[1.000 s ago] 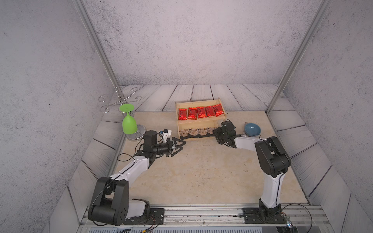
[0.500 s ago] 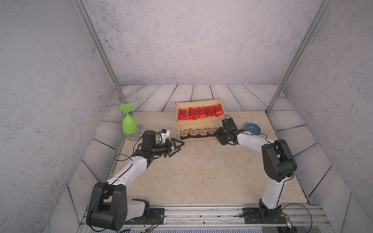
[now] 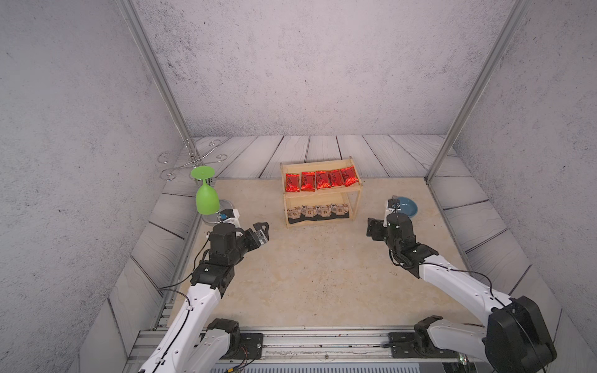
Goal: Place the tea bags on the shelf by color
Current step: Reset both arms
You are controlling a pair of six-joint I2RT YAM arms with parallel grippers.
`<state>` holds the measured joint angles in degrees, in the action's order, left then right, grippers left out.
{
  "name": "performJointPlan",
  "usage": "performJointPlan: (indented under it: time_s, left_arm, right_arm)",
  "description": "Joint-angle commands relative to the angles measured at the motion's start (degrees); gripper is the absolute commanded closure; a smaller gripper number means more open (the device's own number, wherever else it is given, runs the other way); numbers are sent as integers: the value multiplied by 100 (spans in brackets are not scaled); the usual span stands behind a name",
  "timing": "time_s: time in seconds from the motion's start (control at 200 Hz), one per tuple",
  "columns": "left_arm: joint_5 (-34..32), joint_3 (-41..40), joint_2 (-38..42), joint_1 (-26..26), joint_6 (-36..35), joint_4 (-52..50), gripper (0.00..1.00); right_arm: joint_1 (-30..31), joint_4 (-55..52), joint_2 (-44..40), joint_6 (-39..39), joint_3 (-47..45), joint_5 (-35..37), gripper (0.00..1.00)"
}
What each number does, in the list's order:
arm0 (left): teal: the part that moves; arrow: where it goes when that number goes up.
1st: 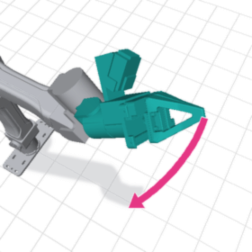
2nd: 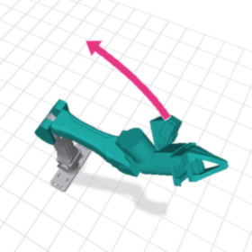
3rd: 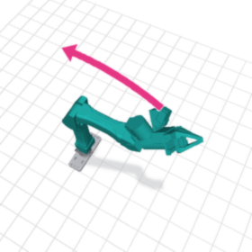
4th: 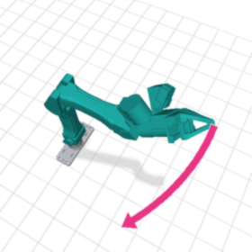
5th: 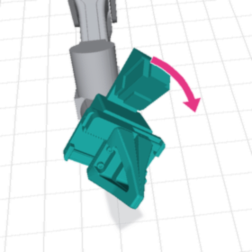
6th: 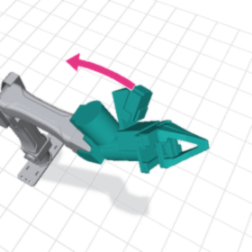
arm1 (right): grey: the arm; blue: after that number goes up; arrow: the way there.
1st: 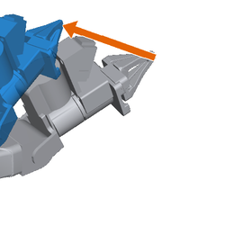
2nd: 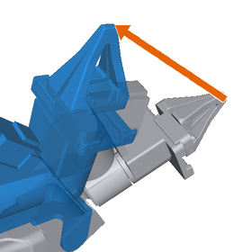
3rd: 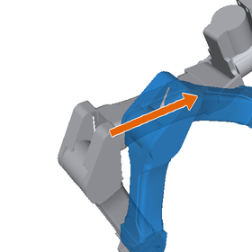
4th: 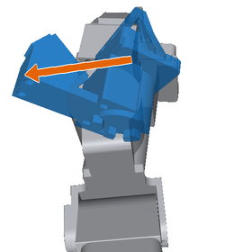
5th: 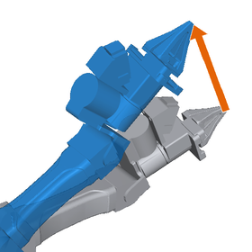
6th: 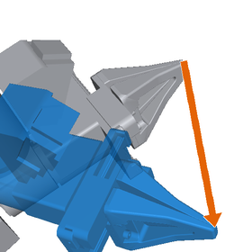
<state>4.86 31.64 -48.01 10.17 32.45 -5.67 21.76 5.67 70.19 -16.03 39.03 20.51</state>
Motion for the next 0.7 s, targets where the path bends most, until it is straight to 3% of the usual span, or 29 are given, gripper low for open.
performJointPlan:
  time_s: [0.0, 0.115, 0.255, 0.51, 0.696]
  left_arm:
    - [-1806, -533, -162, -86, -1810, 1039, 2]
    - [-2179, -554, -1028, -173, -2967, 1277, 1]
    - [-1925, -593, -2096, -616, -2938, 1935, 2]
    - [-1186, -745, -2776, -902, -3446, 3923, 1]
    - [-501, -318, -3233, -1219, -3076, 3742, 2]
  right_arm:
    - [-280, 345, 339, 947, 46, 963, 11]
    - [-361, 1851, 597, 1624, -783, 1137, 10]
    - [-919, 3691, 851, 1636, -1726, 517, 14]
    - [-1602, 3859, 1585, 1432, -1434, -415, 15]
    - [-1840, 3800, 1783, 1191, -1358, -609, 16]
